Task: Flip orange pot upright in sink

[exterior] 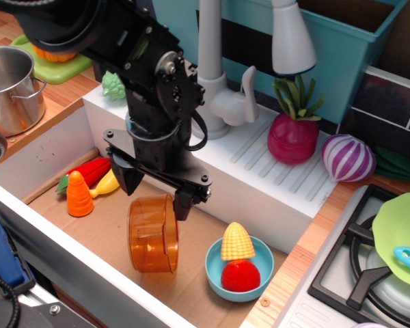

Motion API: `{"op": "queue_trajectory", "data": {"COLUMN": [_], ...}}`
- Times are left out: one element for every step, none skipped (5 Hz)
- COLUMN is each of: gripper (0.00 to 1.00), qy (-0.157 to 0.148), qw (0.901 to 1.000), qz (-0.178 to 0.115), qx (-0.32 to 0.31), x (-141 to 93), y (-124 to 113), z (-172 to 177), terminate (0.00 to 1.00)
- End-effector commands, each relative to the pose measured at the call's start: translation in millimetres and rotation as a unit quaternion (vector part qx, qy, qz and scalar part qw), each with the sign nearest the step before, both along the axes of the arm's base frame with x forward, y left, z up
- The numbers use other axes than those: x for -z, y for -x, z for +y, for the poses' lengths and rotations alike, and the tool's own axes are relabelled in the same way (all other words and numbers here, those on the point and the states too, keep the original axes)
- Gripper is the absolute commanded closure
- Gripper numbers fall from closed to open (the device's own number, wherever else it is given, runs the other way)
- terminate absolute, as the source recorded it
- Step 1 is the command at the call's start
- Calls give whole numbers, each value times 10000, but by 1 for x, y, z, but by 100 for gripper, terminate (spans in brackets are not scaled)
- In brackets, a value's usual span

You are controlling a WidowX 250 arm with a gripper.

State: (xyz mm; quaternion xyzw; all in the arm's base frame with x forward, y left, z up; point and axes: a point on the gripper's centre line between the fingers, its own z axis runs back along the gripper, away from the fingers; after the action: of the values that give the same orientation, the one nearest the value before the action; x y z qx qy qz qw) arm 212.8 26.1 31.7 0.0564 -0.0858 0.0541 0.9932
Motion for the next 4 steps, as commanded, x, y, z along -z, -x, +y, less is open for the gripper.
{"op": "queue_trajectory", "data": {"gripper": [0, 0, 0, 0], "qy": [0, -201, -553, -919], "qw": [10000, 9997, 9980, 9951], "qz": [0, 103, 173, 153], "qx": [0, 105, 243, 319], "x": [0, 4, 6, 11], "y": [0, -6, -10, -14], "z": [0, -3, -4, -11], "terminate": [0, 0, 0, 0]}}
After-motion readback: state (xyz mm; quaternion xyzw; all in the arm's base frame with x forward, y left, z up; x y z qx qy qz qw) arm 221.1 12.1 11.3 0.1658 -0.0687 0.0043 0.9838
